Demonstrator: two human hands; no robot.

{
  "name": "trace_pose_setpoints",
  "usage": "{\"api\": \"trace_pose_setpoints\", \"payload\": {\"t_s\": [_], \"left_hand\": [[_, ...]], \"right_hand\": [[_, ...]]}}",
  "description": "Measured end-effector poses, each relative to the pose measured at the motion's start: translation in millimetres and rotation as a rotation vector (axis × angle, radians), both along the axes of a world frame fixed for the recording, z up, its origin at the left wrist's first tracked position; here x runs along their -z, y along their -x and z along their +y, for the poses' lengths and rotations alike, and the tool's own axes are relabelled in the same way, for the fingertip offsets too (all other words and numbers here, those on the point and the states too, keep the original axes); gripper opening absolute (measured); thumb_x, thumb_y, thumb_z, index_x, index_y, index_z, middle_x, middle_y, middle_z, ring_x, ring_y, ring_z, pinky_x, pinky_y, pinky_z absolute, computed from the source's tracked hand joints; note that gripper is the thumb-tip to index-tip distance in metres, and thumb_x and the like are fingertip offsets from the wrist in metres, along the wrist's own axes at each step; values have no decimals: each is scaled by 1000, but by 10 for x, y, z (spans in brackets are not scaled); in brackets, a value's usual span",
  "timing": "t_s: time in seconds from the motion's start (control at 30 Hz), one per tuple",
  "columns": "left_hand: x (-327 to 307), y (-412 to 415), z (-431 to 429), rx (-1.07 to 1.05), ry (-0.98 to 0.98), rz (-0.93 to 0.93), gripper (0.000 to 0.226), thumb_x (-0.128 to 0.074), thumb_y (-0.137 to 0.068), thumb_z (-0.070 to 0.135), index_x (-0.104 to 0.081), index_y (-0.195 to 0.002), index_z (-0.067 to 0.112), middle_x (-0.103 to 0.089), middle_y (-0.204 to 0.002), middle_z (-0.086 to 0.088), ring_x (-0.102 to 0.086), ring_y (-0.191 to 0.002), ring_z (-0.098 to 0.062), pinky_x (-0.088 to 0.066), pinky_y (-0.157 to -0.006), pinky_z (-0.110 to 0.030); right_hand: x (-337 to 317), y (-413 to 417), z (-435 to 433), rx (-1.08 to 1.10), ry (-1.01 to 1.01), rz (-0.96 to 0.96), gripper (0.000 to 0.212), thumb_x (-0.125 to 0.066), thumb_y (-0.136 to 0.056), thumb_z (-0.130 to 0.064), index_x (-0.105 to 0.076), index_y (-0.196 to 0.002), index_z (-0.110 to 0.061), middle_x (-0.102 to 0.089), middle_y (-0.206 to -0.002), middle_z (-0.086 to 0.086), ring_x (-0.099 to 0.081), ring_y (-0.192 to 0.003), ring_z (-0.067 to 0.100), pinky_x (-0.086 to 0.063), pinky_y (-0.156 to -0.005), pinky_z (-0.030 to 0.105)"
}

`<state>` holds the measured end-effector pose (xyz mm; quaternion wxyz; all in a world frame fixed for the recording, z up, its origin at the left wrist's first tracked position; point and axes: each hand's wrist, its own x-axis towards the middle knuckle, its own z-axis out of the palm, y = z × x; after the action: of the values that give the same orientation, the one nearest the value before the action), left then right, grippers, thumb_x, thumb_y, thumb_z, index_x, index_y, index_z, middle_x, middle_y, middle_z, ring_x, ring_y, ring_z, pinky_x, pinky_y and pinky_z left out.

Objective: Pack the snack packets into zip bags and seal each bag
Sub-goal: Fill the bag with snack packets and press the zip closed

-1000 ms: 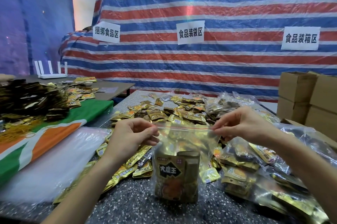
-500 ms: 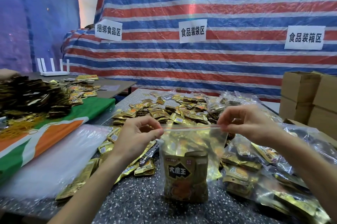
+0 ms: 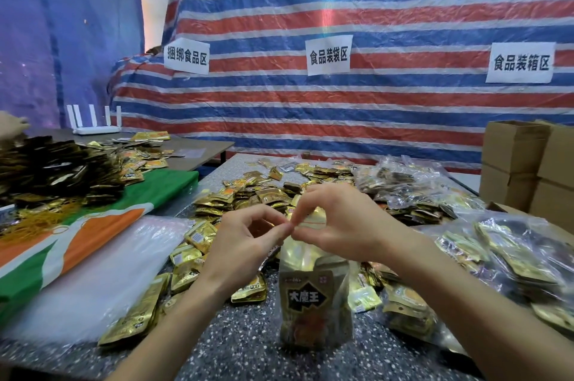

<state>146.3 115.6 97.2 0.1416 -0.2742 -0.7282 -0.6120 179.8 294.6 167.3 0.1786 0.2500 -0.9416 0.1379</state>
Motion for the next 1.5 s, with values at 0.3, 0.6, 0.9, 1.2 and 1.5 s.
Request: {"api": "trace_pose_setpoints", "payload": {"t_s": [0.3,0.6,0.9,1.2,1.5], "left_hand": [[-41,-30,-84,7,64,23,7,-78,-84,15,-76,-82,21,-73,-76,-1,-68,-69,-18,-55,-62,-30],[-19,-25,-32,-84,269,376,15,-68,-88,7,-63,-84,20,-61,-78,11,-58,-74,-9,-45,-64,-16],[-40,24,-81,-7,264,329,9,-72,-89,28,-65,-86,25,-64,-83,14,-63,-76,-15,-52,-64,-29],[-26,-45,-29,21,137,229,11,-65,-89,19,-68,-78,22,-65,-74,10,-61,-73,-10,-47,-64,-18],[-19,11,-22,54,-25,110,18,-67,-91,3,-70,-75,12,-66,-71,-2,-62,-68,-17,-49,-62,-18]], "right_hand": [[2,26,13,10,-11,-63,7,-67,-92,-31,-74,-93,-28,-71,-91,-14,-64,-89,6,-55,-84,38],[46,-53,-66,5,-97,15,8,-58,-95,-30,-54,-89,-34,-55,-81,-17,-58,-84,12,-51,-77,36],[34,-83,-15,30,-75,-40,5,-59,-95,-33,-59,-90,-34,-58,-82,-18,-57,-85,8,-51,-77,37],[-1,-66,26,33,-94,-65,5,-59,-97,-39,-59,-92,-40,-54,-81,-23,-54,-85,2,-49,-76,31],[-34,-7,221,28,-23,-125,8,-62,-96,-41,-67,-92,-36,-61,-88,-24,-57,-92,0,-53,-86,43]]}}
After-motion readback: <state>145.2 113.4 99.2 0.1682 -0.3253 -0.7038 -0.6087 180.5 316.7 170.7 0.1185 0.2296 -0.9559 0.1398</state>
